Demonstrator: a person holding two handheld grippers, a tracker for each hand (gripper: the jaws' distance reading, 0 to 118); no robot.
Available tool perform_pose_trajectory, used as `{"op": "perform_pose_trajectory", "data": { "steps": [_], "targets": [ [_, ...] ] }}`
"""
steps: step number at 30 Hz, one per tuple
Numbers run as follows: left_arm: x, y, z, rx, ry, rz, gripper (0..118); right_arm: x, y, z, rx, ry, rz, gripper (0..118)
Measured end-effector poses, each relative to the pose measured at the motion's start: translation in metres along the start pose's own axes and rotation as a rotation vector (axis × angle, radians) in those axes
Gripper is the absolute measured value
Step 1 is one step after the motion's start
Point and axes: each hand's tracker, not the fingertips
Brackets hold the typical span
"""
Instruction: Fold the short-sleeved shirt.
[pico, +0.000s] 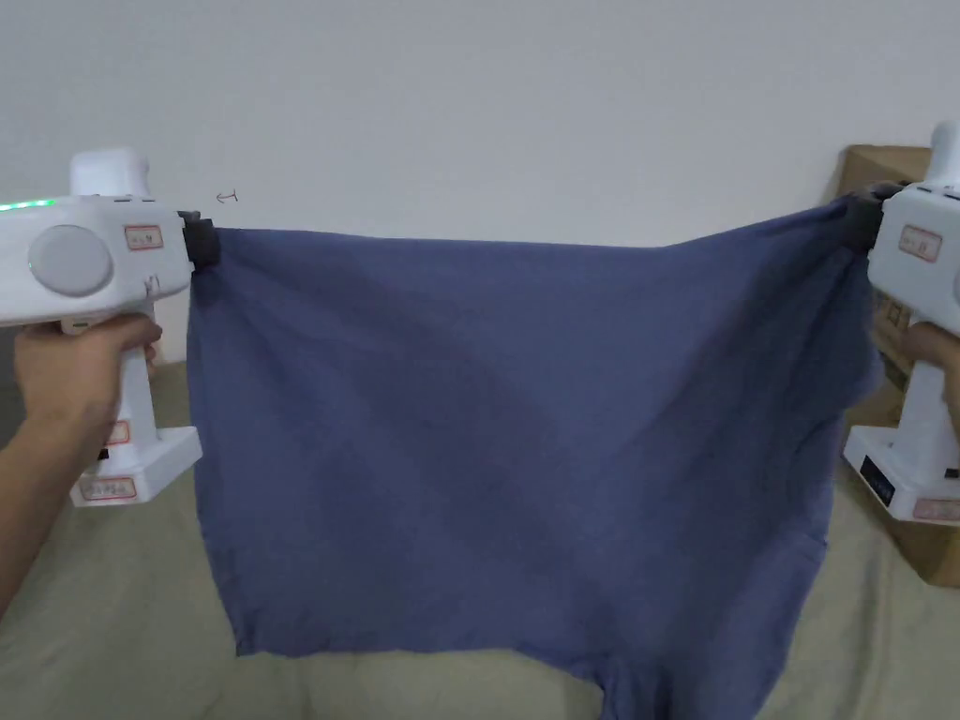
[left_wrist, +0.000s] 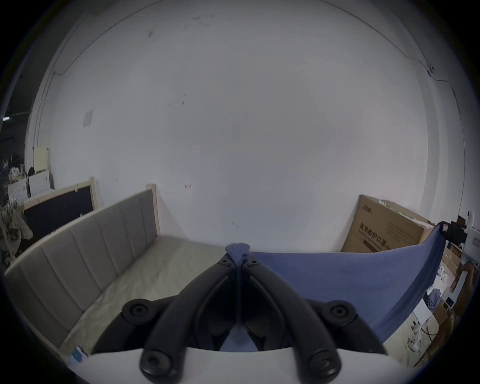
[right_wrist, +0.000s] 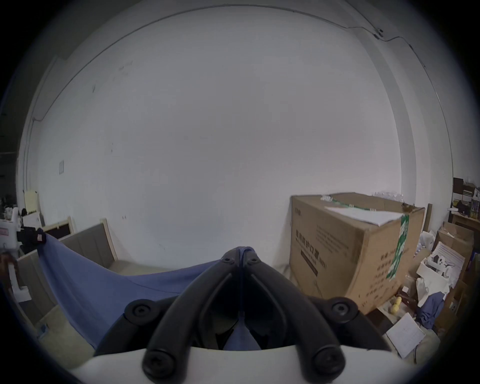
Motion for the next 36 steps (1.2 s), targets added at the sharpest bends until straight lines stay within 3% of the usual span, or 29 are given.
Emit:
{"op": "perform_pose_trajectory", "data": {
  "steps": [10, 22, 27, 36],
  "targets": [
    [0.002, 0.005, -0.037, 0.041, 0.016, -0.024, 2, 0.0, 0.014, -0.03, 0.051, 0.012, -0.008, 0],
    [-0.006, -0.136, -0.084, -0.1, 0.012, -0.048, 2, 0.014, -0.134, -0.047, -0.152, -0.003, -0.034, 0],
    [-0.024, -0.205, -0.056, -0.212, 0.009, 0.0, 2, 0.022, -0.198, -0.009, -0.259, 0.021, -0.046, 0],
    [-0.073, -0.323, 0.045, -0.4, 0.053, 0.026, 2, 0.025, -0.293, 0.13, -0.414, 0.071, -0.075, 0]
  ]
}}
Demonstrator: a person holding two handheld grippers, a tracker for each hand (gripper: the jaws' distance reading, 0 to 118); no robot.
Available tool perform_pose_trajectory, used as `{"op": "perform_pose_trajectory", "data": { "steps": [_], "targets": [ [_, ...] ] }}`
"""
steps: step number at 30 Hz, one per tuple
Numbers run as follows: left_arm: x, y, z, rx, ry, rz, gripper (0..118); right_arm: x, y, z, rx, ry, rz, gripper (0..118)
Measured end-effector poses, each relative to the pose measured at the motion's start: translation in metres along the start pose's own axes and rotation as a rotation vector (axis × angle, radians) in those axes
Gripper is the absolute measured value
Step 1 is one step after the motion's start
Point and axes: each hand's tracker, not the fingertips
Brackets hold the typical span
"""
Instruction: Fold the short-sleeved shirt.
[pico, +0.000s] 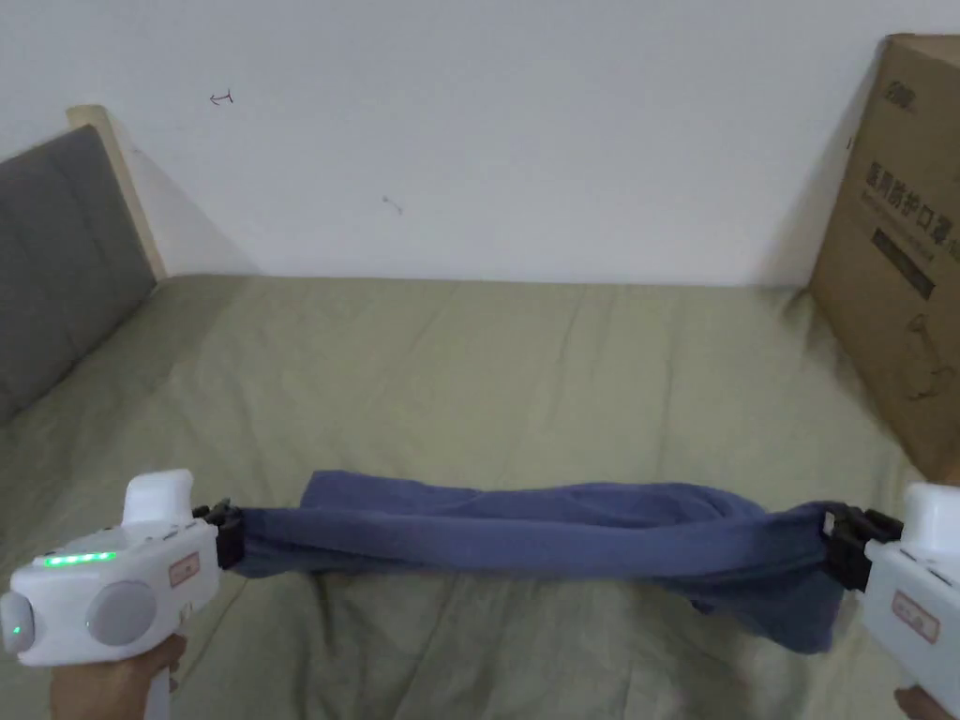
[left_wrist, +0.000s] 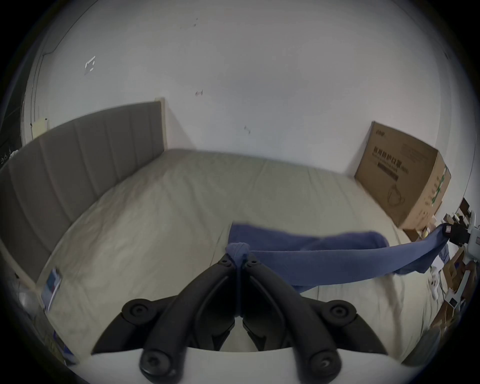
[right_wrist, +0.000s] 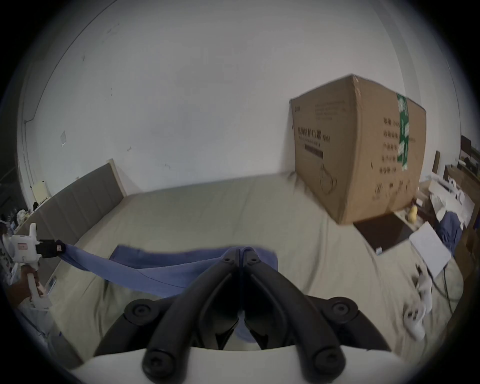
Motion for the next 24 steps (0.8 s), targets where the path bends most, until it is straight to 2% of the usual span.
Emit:
{"op": "perform_pose_trajectory", "data": {
  "steps": [3, 13, 16, 24],
  "targets": [
    [-0.017, -0.043, 0.019, -0.073, 0.016, 0.017, 2, -0.002, -0.04, 0.033, -0.047, 0.01, -0.005, 0],
    [-0.043, -0.143, 0.074, -0.186, 0.058, 0.02, 2, 0.005, -0.137, 0.109, -0.196, -0.021, -0.112, 0],
    [-0.046, -0.162, 0.077, -0.227, 0.076, 0.014, 2, 0.007, -0.16, 0.115, -0.251, -0.039, -0.139, 0],
    [-0.042, -0.196, 0.06, -0.361, 0.132, 0.061, 3, 0.003, -0.207, 0.083, -0.503, -0.153, -0.133, 1]
  ]
}}
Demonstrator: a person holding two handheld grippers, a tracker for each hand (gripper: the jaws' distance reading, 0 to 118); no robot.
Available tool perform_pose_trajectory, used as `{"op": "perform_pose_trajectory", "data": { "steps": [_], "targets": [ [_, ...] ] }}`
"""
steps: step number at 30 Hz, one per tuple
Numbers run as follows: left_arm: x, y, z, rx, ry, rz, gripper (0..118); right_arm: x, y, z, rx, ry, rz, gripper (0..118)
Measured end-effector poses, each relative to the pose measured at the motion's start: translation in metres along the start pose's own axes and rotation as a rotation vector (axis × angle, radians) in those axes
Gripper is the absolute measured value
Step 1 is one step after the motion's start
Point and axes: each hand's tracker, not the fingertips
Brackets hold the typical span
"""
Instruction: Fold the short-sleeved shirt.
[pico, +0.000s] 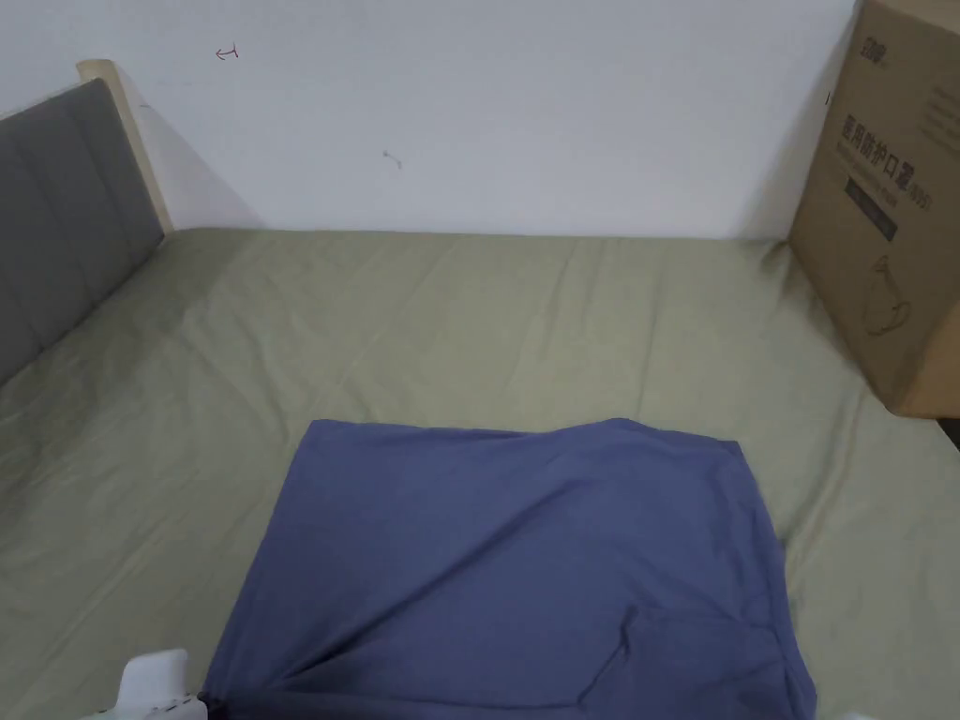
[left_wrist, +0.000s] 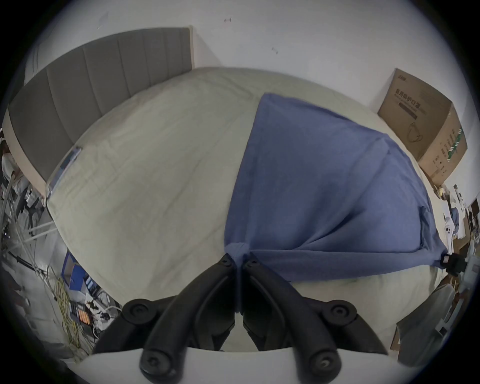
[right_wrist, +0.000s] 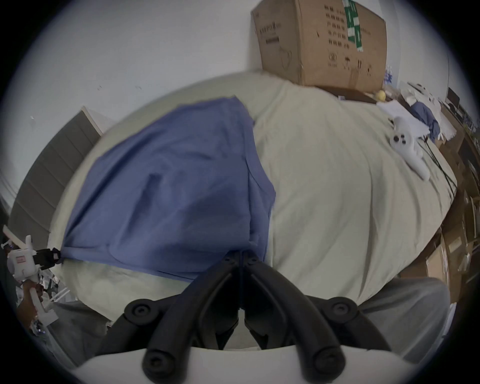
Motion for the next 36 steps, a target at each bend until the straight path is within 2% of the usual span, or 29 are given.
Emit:
{"op": "perform_pose_trajectory", "data": {
  "steps": [2, 3, 4, 5, 6, 7, 8, 12, 19, 22, 23, 24, 25, 26, 27, 29, 33, 36],
  "targets": [
    [0.004, -0.001, 0.004, 0.026, 0.019, 0.001, 6, 0.0, 0.002, -0.005, -0.021, -0.003, -0.001, 1],
    [0.005, 0.001, 0.006, 0.028, 0.019, 0.002, 11, -0.002, 0.004, -0.003, -0.02, -0.006, 0.002, 2],
    [0.008, 0.002, 0.013, 0.023, 0.008, 0.007, 24, -0.004, 0.006, 0.002, -0.017, -0.012, 0.006, 9],
    [0.009, 0.005, 0.017, 0.008, -0.006, 0.02, 53, -0.004, 0.01, 0.007, -0.01, -0.015, 0.006, 33],
    [0.009, 0.007, 0.023, 0.005, -0.02, 0.036, 73, -0.006, 0.015, 0.012, 0.003, -0.016, 0.005, 60],
    [0.009, 0.011, 0.029, 0.019, -0.044, 0.066, 86, -0.006, 0.022, 0.018, 0.025, 0.001, 0.01, 88],
    [0.009, 0.015, 0.035, 0.052, -0.077, 0.088, 91, -0.009, 0.03, 0.024, 0.05, 0.01, 0.016, 107],
    [0.021, 0.046, 0.076, 0.269, -0.144, 0.136, 97, -0.027, 0.069, 0.069, 0.267, 0.019, 0.05, 110],
    [0.061, 0.094, 0.151, 0.596, -0.167, -0.001, 101, -0.065, 0.12, 0.148, 0.641, 0.039, 0.111, 110],
    [0.073, 0.099, 0.171, 0.71, -0.151, -0.008, 100, -0.083, 0.125, 0.169, 0.759, 0.014, 0.156, 108],
    [0.076, 0.099, 0.175, 0.742, -0.144, -0.013, 95, -0.087, 0.124, 0.173, 0.791, 0.003, 0.178, 100],
    [0.078, 0.098, 0.177, 0.781, -0.145, -0.025, 84, -0.092, 0.122, 0.177, 0.817, -0.017, 0.197, 84],
    [0.078, 0.096, 0.179, 0.814, -0.158, -0.037, 60, -0.097, 0.122, 0.179, 0.833, -0.039, 0.214, 59],
    [0.08, 0.094, 0.181, 0.817, -0.166, -0.045, 15, -0.101, 0.121, 0.18, 0.843, -0.048, 0.23, 16],
    [0.081, 0.095, 0.182, 0.809, -0.174, -0.05, 0, -0.103, 0.12, 0.18, 0.849, -0.049, 0.239, 0],
    [0.079, 0.097, 0.181, 0.79, -0.215, -0.082, 0, -0.104, 0.117, 0.18, 0.849, -0.03, 0.236, 0],
    [0.08, 0.093, 0.176, 0.738, -0.17, -0.134, 0, -0.106, 0.115, 0.176, 0.834, -0.02, 0.244, 0],
    [0.069, 0.089, 0.163, 0.651, -0.174, -0.096, 0, -0.105, 0.113, 0.172, 0.817, -0.013, 0.238, 0]
  ]
}}
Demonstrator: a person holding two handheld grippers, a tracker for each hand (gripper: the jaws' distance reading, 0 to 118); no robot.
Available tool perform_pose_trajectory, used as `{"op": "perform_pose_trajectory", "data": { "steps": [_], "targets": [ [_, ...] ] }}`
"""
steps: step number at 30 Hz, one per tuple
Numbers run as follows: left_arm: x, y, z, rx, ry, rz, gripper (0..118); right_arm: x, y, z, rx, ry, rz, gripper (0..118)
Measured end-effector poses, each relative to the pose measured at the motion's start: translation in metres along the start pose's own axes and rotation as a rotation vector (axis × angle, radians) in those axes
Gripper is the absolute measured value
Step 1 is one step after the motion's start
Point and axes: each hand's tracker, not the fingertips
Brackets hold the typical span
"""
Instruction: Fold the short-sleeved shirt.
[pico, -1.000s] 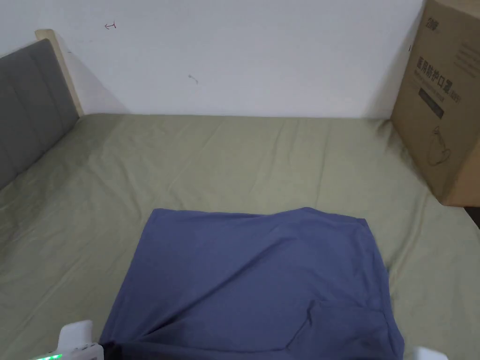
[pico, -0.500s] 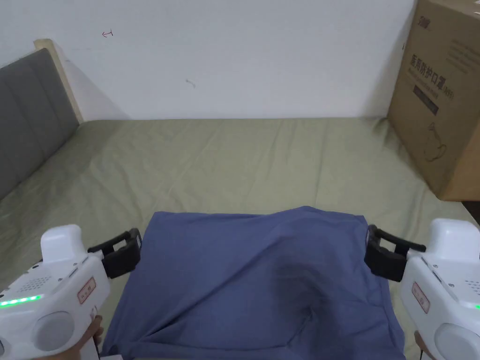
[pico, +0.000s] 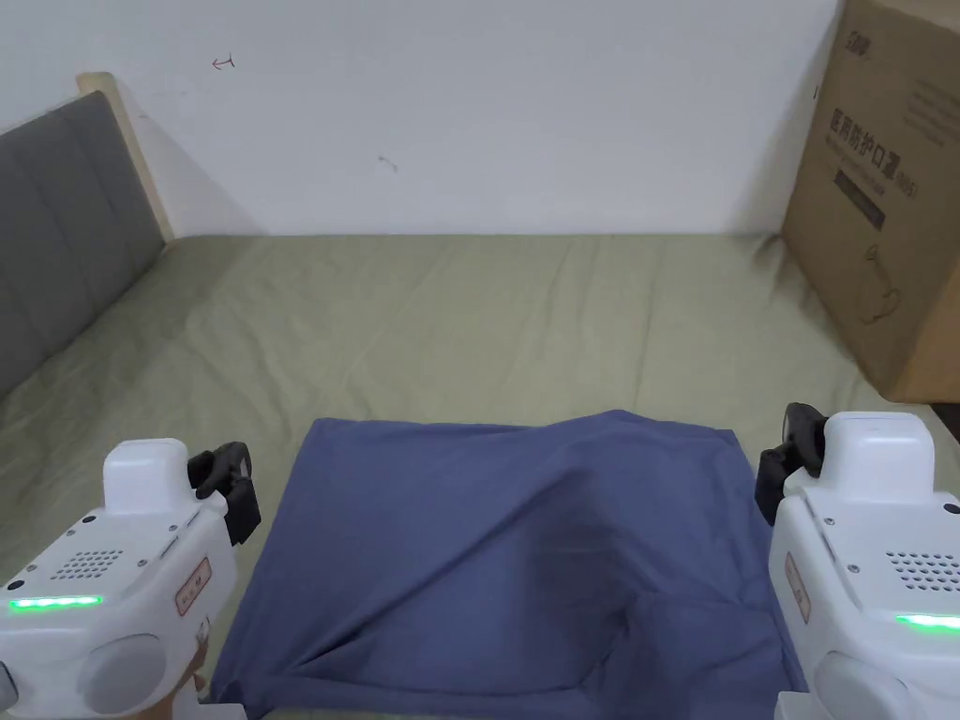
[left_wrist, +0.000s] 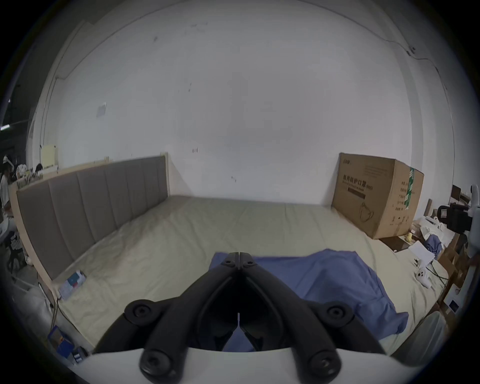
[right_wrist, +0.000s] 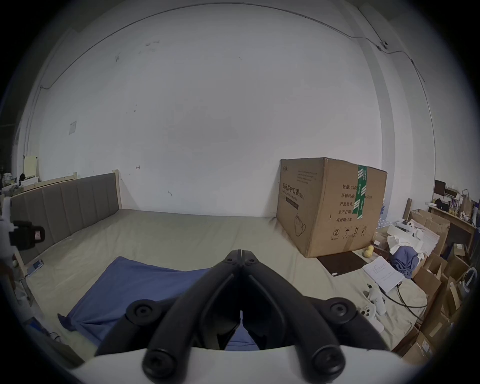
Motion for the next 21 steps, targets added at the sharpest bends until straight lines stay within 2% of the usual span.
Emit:
{"op": "perform_pose_trajectory", "data": {
  "steps": [4, 5, 6, 8, 9, 10, 11, 12, 16, 19, 20, 21],
  "targets": [
    [-0.026, -0.028, -0.019, -0.198, 0.055, 0.028, 0, 0.001, -0.009, -0.006, -0.031, 0.002, -0.008, 0],
    [-0.036, -0.037, -0.025, -0.277, 0.051, 0.058, 6, 0.002, -0.011, -0.008, -0.04, 0.001, -0.007, 0],
    [-0.044, -0.045, -0.028, -0.317, 0.053, 0.081, 18, 0.002, -0.013, -0.009, -0.047, 0.0, -0.007, 0],
    [-0.062, -0.066, -0.034, -0.414, 0.061, 0.146, 54, 0.002, -0.018, -0.012, -0.063, 0.002, -0.004, 0],
    [-0.068, -0.076, -0.036, -0.452, 0.069, 0.171, 63, 0.003, -0.02, -0.013, -0.07, 0.001, -0.004, 0],
    [-0.073, -0.086, -0.038, -0.497, 0.093, 0.183, 63, 0.003, -0.022, -0.015, -0.077, 0.001, -0.004, 0],
    [-0.077, -0.096, -0.04, -0.544, 0.113, 0.196, 87, 0.003, -0.025, -0.016, -0.086, 0.001, -0.005, 0],
    [-0.08, -0.104, -0.041, -0.562, 0.125, 0.19, 95, 0.002, -0.027, -0.018, -0.094, 0.002, -0.008, 0],
    [-0.083, -0.135, -0.047, -0.675, 0.145, 0.125, 96, 0.001, -0.036, -0.022, -0.129, 0.004, 0.003, 0],
    [-0.08, -0.149, -0.052, -0.675, 0.156, 0.113, 94, 0.003, -0.043, -0.021, -0.152, 0.001, 0.003, 0],
    [-0.078, -0.152, -0.054, -0.676, 0.164, 0.106, 86, 0.004, -0.046, -0.022, -0.162, -0.003, 0.001, 0],
    [-0.076, -0.154, -0.055, -0.672, 0.161, 0.105, 72, 0.006, -0.049, -0.02, -0.17, -0.007, -0.001, 0]
  ]
}}
